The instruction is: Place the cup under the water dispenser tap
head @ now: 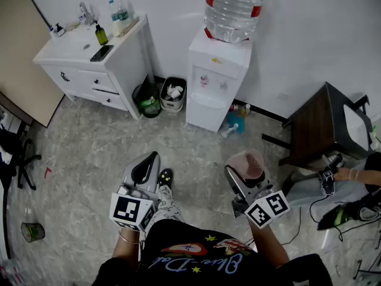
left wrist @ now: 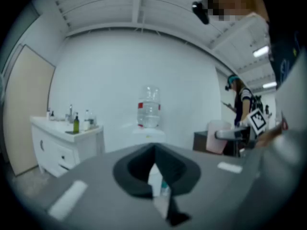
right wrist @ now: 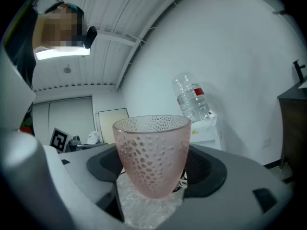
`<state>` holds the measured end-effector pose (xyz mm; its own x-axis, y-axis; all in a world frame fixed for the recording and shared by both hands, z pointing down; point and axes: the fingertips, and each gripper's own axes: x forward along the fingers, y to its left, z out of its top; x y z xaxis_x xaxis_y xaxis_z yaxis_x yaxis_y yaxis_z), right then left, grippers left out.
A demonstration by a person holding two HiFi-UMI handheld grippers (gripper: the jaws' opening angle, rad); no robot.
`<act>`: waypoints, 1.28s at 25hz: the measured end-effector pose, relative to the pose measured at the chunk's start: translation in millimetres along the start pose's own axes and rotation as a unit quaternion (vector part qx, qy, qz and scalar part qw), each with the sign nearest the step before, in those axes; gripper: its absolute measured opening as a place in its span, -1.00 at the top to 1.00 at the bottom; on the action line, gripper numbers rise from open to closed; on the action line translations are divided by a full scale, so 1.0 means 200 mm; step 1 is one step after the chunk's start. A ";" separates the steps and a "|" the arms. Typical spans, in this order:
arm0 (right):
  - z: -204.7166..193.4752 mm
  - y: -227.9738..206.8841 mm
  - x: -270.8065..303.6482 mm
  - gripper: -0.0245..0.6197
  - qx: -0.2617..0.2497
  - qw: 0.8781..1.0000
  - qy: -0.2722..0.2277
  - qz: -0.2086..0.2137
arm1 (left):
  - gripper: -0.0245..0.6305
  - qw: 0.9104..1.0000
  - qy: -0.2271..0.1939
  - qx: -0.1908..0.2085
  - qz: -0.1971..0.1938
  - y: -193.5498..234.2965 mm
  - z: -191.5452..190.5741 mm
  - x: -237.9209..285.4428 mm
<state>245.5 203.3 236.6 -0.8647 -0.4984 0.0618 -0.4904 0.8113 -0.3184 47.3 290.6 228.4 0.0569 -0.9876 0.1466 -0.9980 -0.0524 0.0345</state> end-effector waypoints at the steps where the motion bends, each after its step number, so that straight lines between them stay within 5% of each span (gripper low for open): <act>1: 0.01 -0.02 0.17 -0.21 -0.006 1.000 0.006 -0.013 | 0.94 1.000 0.007 0.007 -0.009 0.12 0.00 0.11; 6: -0.01 -0.19 0.92 -0.21 -0.024 0.997 0.024 -0.071 | 0.94 0.998 0.029 0.000 -0.059 0.61 0.01 0.65; 9: -0.14 -0.37 1.23 -0.21 -0.043 0.988 0.050 -0.140 | 0.94 0.995 0.049 0.013 -0.085 0.78 -0.07 0.94; 18: -0.84 -1.13 1.84 -0.21 -0.033 0.954 0.057 -0.294 | 0.94 0.985 0.127 -0.083 -0.086 0.91 -0.74 1.48; 25: -1.39 -1.56 2.20 -0.21 -0.066 0.949 0.094 -0.294 | 0.94 0.971 0.158 -0.163 -0.079 0.96 -1.12 1.61; 32: -1.53 -1.73 2.39 -0.21 -0.073 0.948 0.078 -0.301 | 0.94 0.965 0.206 -0.151 -0.062 1.10 -1.34 1.62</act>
<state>-31.5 -223.0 666.4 -0.4231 -0.8427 0.3329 -0.9001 0.4332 -0.0474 -147.3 -0.4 549.1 0.2424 -0.8305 0.5016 -0.9333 -0.0584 0.3543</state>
